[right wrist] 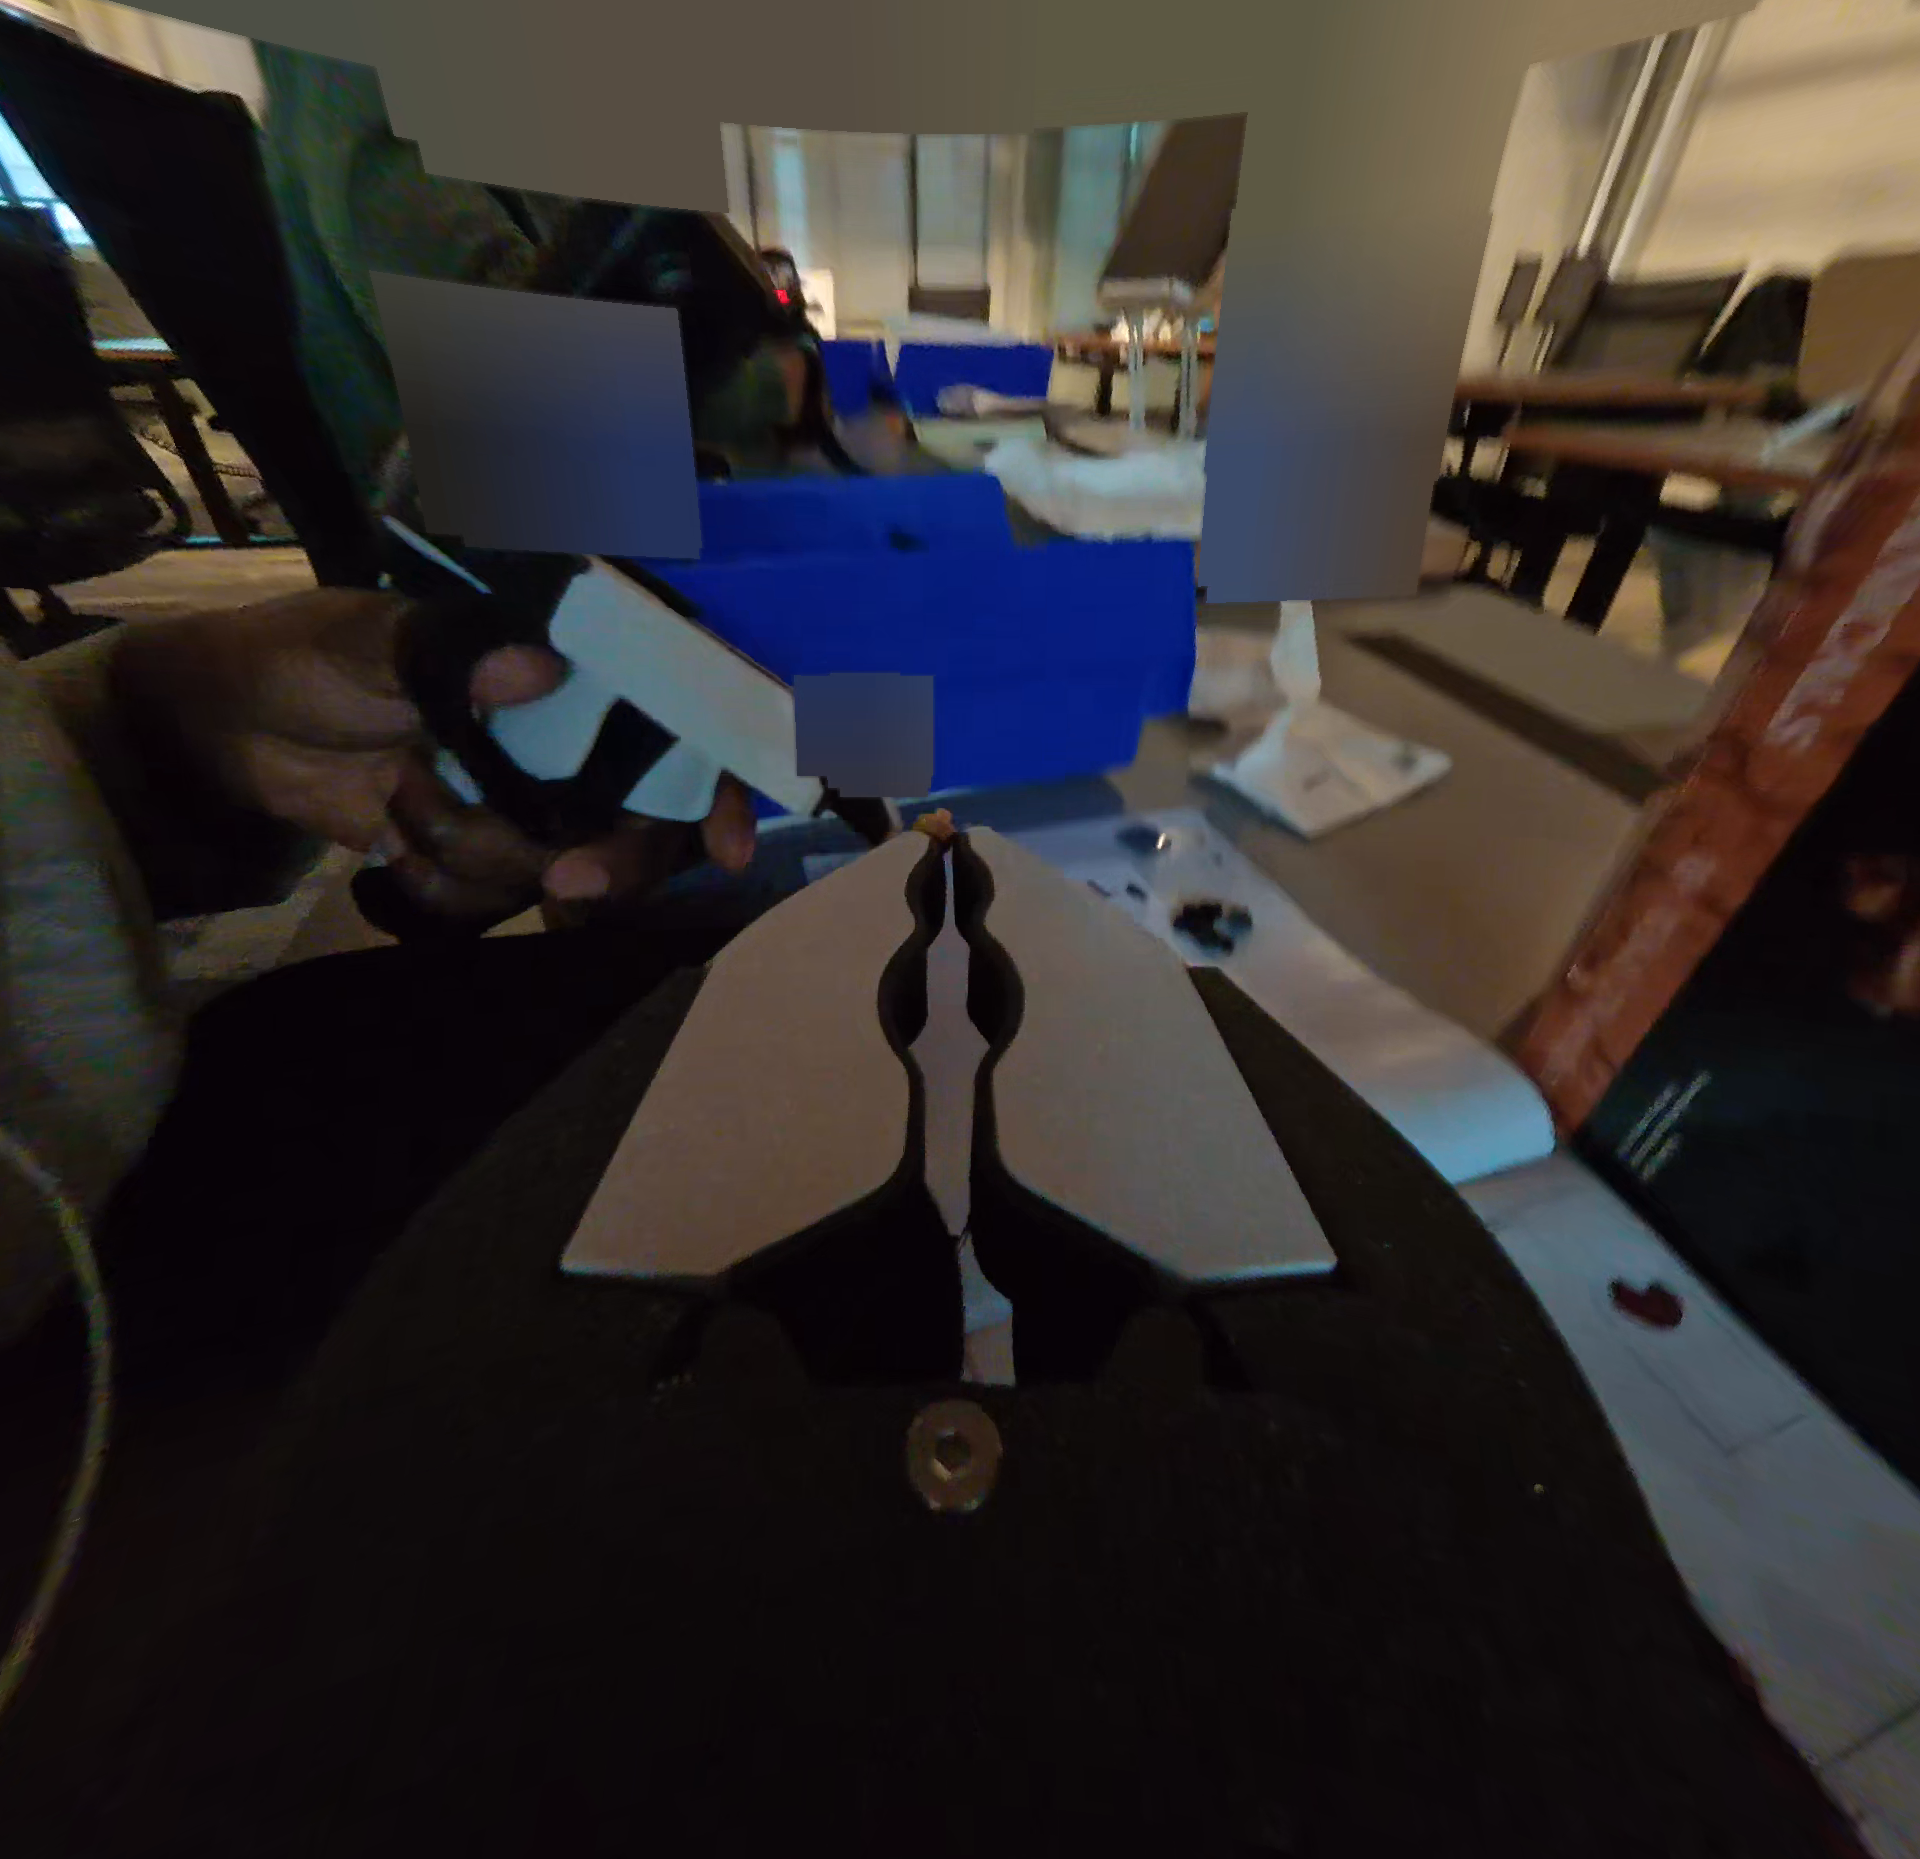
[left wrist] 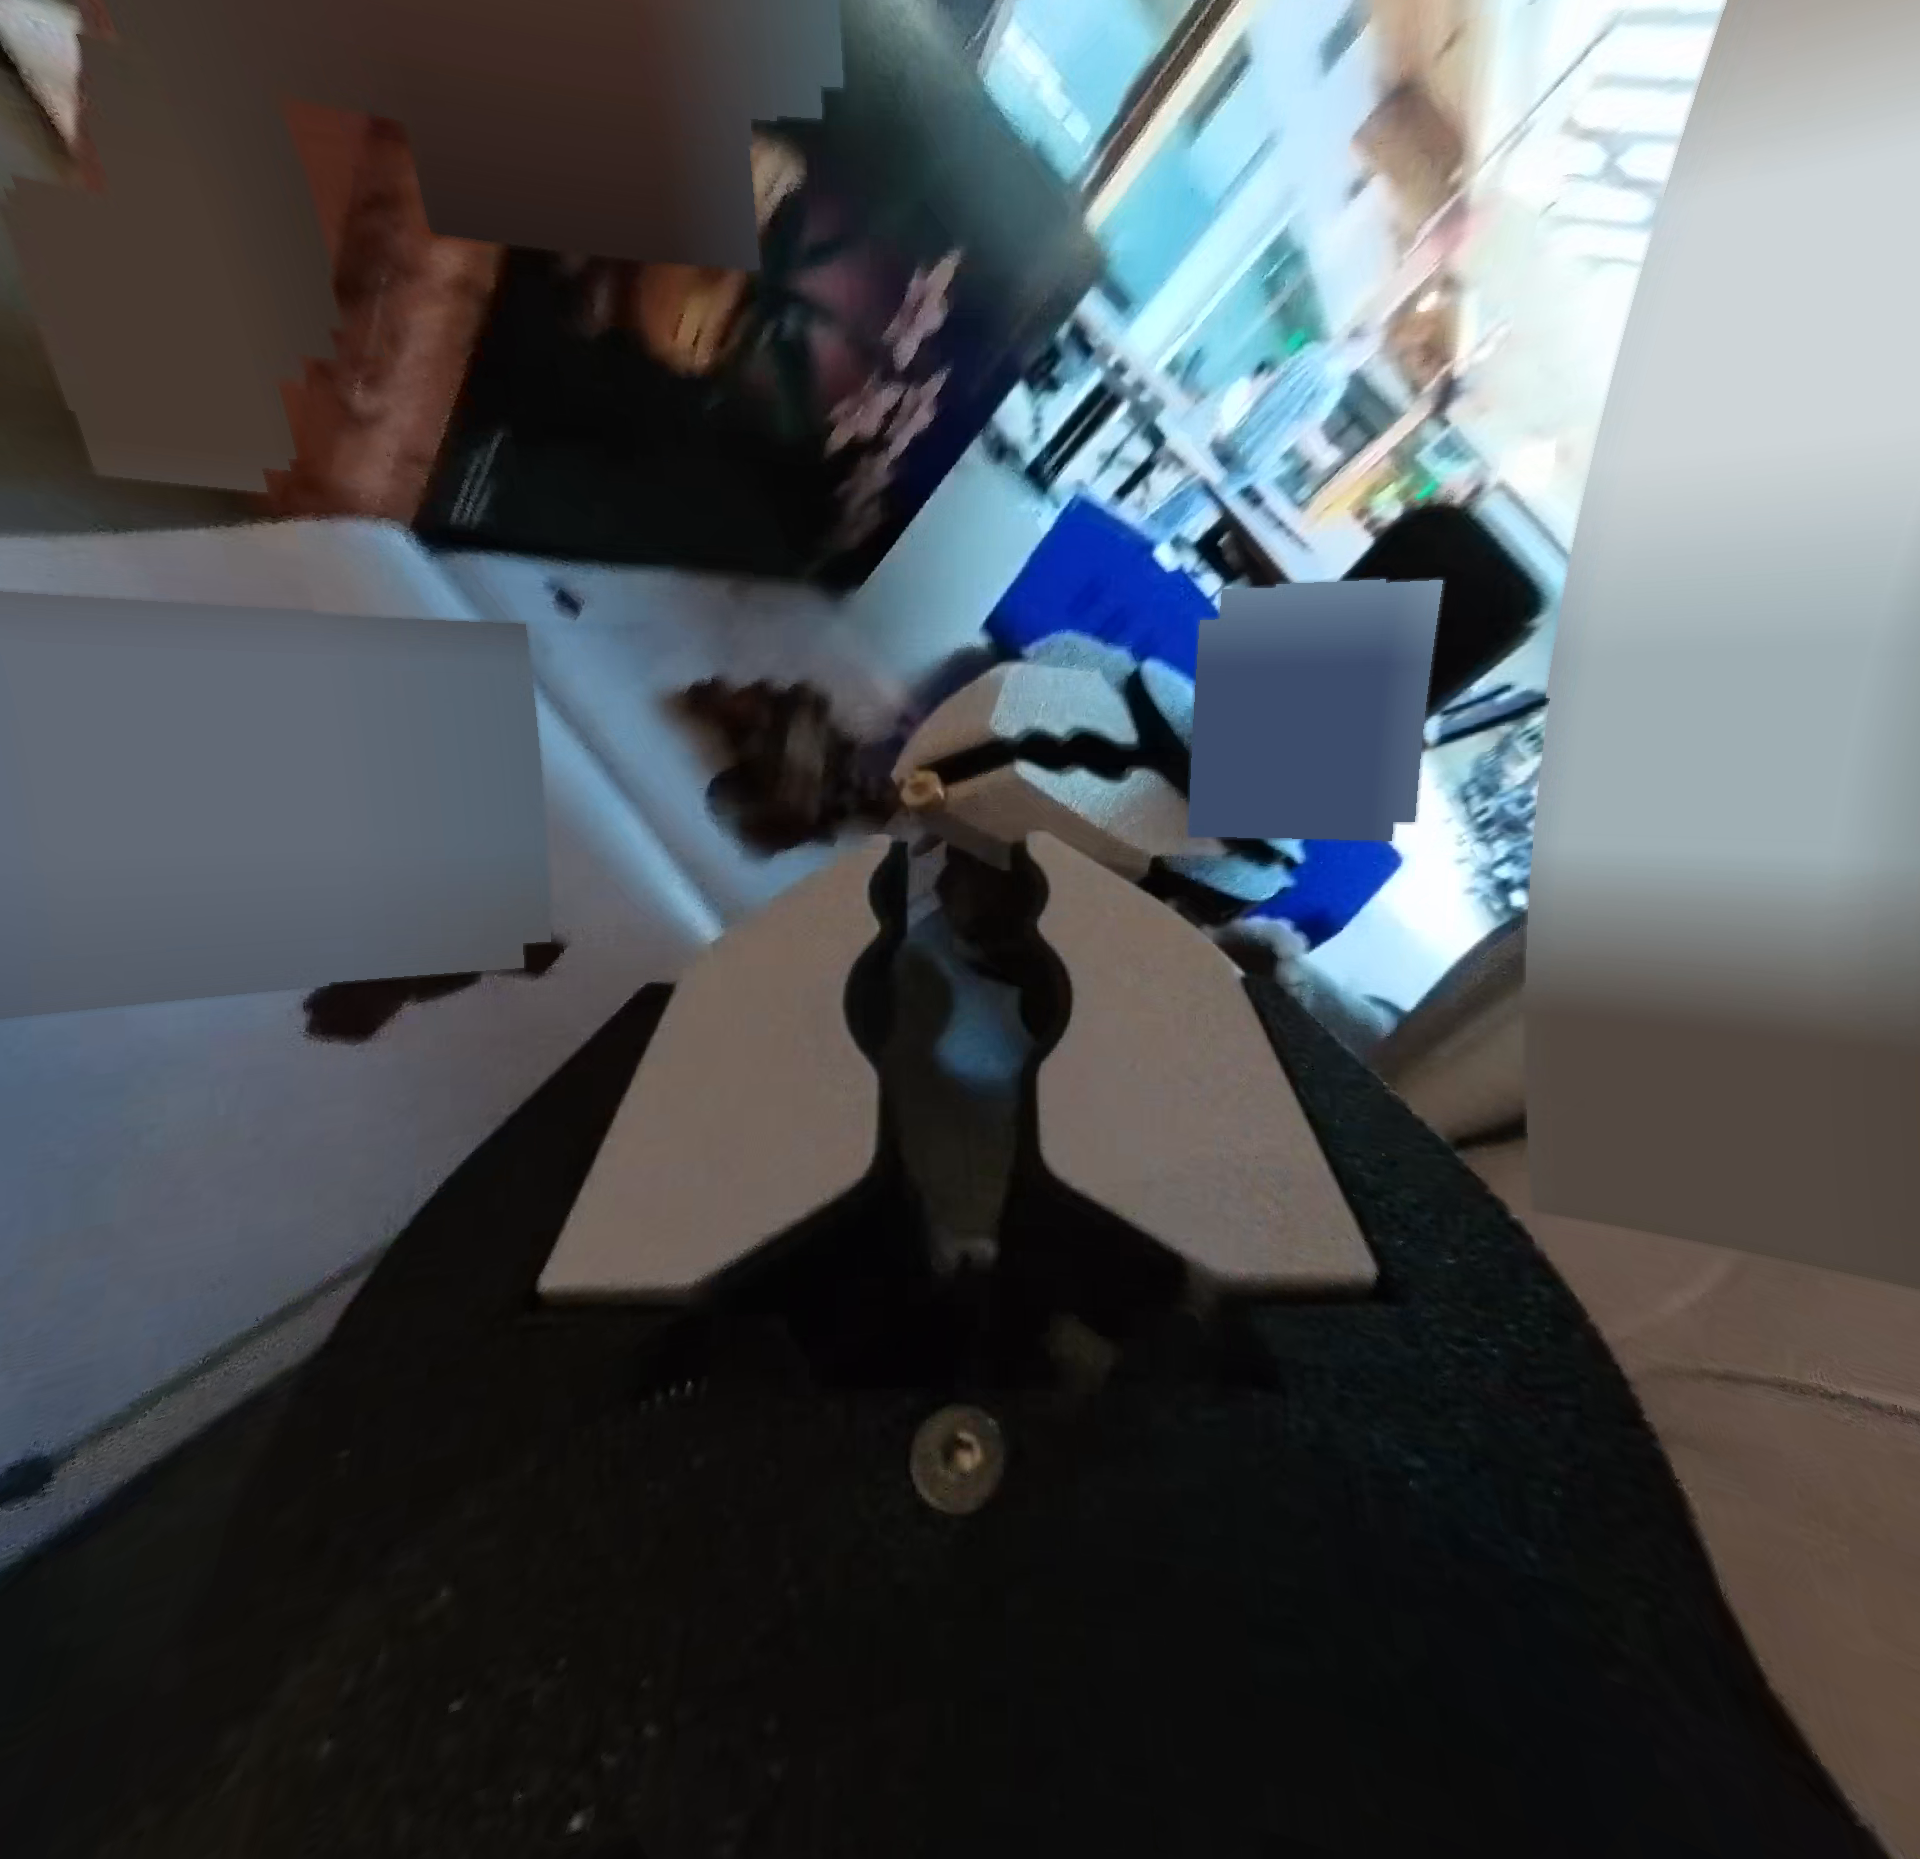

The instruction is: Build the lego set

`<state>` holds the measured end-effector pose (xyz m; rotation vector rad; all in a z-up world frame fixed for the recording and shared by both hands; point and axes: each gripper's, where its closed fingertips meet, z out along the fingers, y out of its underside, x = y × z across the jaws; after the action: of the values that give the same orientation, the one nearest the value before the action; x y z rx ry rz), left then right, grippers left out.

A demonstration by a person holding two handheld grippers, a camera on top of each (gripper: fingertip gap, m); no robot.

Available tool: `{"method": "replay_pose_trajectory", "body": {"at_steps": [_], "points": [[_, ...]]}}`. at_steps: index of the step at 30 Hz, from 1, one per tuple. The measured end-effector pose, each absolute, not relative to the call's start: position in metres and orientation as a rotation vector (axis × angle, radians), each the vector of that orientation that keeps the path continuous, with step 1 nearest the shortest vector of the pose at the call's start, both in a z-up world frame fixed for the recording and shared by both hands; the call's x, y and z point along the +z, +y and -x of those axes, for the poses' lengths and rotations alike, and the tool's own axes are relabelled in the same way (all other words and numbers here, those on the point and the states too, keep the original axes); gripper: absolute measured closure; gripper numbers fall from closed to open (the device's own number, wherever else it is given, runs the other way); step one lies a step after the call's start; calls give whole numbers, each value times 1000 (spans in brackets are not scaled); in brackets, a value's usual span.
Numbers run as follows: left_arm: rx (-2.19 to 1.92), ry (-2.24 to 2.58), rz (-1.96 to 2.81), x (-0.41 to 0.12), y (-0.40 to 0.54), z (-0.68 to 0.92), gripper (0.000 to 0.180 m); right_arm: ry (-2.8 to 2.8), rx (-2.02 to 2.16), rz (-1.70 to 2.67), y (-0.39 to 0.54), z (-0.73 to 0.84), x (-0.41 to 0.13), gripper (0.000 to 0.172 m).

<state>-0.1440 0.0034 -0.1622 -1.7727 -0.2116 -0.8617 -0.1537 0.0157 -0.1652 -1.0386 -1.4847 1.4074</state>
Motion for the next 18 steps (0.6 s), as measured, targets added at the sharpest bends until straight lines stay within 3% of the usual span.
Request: {"method": "replay_pose_trajectory", "body": {"at_steps": [18], "points": [[-922,-128,1662,-115,-1,124,171,-1416,1509,771,-7,132,-117,172]]}}
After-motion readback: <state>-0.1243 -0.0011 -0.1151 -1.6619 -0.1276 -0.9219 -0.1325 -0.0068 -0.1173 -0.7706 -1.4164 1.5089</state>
